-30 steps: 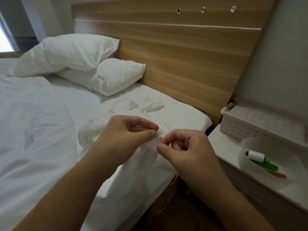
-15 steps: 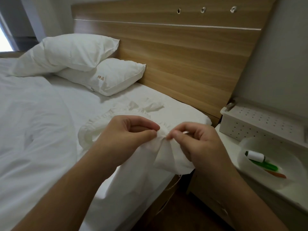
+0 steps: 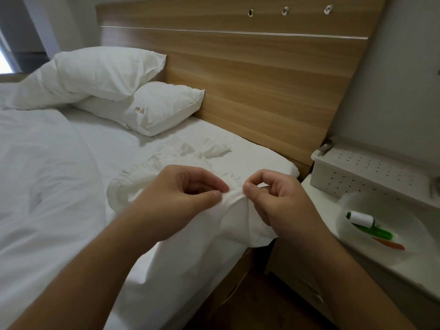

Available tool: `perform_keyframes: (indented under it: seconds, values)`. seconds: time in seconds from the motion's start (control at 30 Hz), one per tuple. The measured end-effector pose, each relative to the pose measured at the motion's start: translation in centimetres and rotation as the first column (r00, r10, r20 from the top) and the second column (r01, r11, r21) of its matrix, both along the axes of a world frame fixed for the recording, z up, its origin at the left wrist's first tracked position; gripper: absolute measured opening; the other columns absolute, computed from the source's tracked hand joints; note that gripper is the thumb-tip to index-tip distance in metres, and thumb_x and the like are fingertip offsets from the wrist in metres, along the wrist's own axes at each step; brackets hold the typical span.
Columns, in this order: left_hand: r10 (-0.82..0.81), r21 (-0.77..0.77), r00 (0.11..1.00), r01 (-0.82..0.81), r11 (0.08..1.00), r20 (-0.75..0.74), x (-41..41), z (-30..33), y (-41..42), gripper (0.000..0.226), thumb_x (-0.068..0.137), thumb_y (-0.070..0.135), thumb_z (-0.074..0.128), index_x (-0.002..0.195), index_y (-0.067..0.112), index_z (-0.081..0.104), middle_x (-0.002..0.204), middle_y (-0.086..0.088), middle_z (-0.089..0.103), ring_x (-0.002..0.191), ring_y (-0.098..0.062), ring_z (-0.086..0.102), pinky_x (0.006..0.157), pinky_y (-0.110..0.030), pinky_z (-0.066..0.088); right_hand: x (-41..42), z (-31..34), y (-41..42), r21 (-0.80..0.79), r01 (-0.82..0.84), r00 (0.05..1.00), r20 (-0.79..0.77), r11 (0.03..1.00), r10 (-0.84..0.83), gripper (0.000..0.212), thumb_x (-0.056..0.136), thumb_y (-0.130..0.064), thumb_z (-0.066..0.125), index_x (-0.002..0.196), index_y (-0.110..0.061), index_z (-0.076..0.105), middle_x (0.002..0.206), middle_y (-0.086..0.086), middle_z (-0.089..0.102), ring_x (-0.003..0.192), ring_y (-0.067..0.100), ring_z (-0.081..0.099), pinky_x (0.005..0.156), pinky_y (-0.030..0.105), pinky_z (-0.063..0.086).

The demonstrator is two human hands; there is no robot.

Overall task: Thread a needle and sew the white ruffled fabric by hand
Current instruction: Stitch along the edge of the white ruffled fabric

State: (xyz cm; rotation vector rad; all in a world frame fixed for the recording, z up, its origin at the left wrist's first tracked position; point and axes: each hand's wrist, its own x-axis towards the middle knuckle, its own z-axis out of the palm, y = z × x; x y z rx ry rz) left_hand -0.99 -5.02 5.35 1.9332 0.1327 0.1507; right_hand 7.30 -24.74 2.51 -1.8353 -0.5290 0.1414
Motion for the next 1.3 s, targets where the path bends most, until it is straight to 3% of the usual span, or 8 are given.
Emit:
perform_keyframes:
  seconds: [0.13, 0.33, 0.47, 0.77, 0.97, 1.1, 1.2, 1.3]
  values:
    - [-0.057, 0.066, 0.992, 0.065, 0.996, -0.113, 0.2, -0.1, 0.1, 0.01, 0.097, 0.028, 0.075, 0.099, 0.028, 0.085, 0.093, 0.004, 0.083, 0.093, -0.014, 0.079, 0.096, -0.046, 0.063, -0.1, -0.2, 0.0, -0.008, 0.029, 0.998, 0.052, 1.0, -0.029, 0.01, 0.1, -0.028, 0.065, 0.094, -0.022, 0.07, 0.06, -0.011, 0.064, 0.06, -0.001, 0.06, 0.052, 0.01, 0.044]
    - [-0.028, 0.049, 0.992, 0.034, 0.998, -0.12, 0.0, -0.1, 0.3, 0.014, 0.097, 0.027, 0.075, 0.088, 0.021, 0.084, 0.087, -0.003, 0.081, 0.092, -0.027, 0.078, 0.094, -0.052, 0.061, 0.4, -0.4, -0.3, 0.01, 0.15, 0.983, 0.106, 0.989, -0.15, 0.007, 0.097, -0.023, 0.07, 0.102, -0.024, 0.065, 0.048, -0.009, 0.049, 0.044, 0.003, 0.047, 0.042, 0.011, 0.036]
    - [-0.003, 0.001, 0.996, 0.003, 1.0, -0.09, 0.0, -0.1, 0.5, 0.013, 0.096, 0.028, 0.076, 0.091, 0.02, 0.084, 0.09, -0.003, 0.082, 0.094, -0.026, 0.079, 0.096, -0.051, 0.061, 0.3, 0.1, -0.9, 0.084, 0.172, 0.981, 0.076, 0.982, -0.178, 0.01, 0.097, -0.018, 0.067, 0.102, -0.026, 0.065, 0.066, 0.003, 0.053, 0.058, 0.011, 0.05, 0.054, 0.027, 0.043]
    - [0.012, -0.058, 1.0, -0.012, 0.998, 0.004, 0.1, -0.2, 0.1, 0.013, 0.094, 0.025, 0.077, 0.087, 0.017, 0.085, 0.088, -0.009, 0.081, 0.095, -0.032, 0.078, 0.097, -0.056, 0.058, -3.2, 0.3, 1.3, -0.027, -0.097, 0.989, 0.106, 0.995, 0.099, 0.006, 0.093, -0.031, 0.074, 0.091, -0.026, 0.073, 0.052, -0.006, 0.043, 0.049, 0.013, 0.038, 0.05, 0.034, 0.036]
    - [0.093, -0.09, 0.995, -0.09, 0.992, 0.033, 0.3, -0.5, 0.3, 0.013, 0.094, 0.025, 0.078, 0.086, 0.017, 0.084, 0.085, -0.01, 0.08, 0.088, -0.026, 0.077, 0.094, -0.053, 0.06, -3.5, 0.9, 1.2, -0.129, -0.251, 0.968, -0.012, 0.959, 0.252, 0.018, 0.1, -0.029, 0.065, 0.091, -0.027, 0.08, 0.079, 0.016, 0.068, 0.07, 0.036, 0.058, 0.062, 0.037, 0.048]
    - [0.125, -0.112, 0.992, -0.121, 0.986, 0.033, 0.4, -0.6, 0.4, 0.013, 0.093, 0.027, 0.078, 0.086, 0.018, 0.084, 0.089, -0.011, 0.08, 0.091, -0.024, 0.076, 0.097, -0.052, 0.059, -3.3, 1.2, 0.8, -0.255, -0.389, 0.921, -0.127, 0.885, 0.368, 0.018, 0.099, -0.027, 0.065, 0.09, -0.025, 0.081, 0.081, -0.005, 0.074, 0.073, 0.009, 0.065, 0.072, 0.028, 0.05]
    - [0.109, -0.132, 0.994, -0.105, 0.986, 0.023, 0.3, -0.6, 0.5, 0.013, 0.094, 0.026, 0.078, 0.089, 0.016, 0.085, 0.092, -0.013, 0.08, 0.098, -0.032, 0.077, 0.097, -0.053, 0.059, -3.1, 0.8, 0.8, -0.109, -0.228, 0.973, -0.038, 0.967, 0.226, 0.012, 0.097, -0.025, 0.069, 0.089, -0.024, 0.078, 0.069, 0.001, 0.067, 0.066, 0.026, 0.06, 0.063, 0.04, 0.05]
    - [0.073, -0.133, 0.997, -0.071, 0.989, 0.009, 0.2, -0.4, 0.3, 0.013, 0.095, 0.024, 0.076, 0.09, 0.017, 0.085, 0.09, -0.01, 0.081, 0.093, -0.029, 0.079, 0.091, -0.046, 0.063, -2.8, -0.1, 1.2, 0.074, 0.009, 0.998, 0.06, 0.997, -0.013, 0.004, 0.093, -0.026, 0.075, 0.091, -0.025, 0.072, 0.054, 0.003, 0.049, 0.051, 0.018, 0.045, 0.052, 0.03, 0.045]
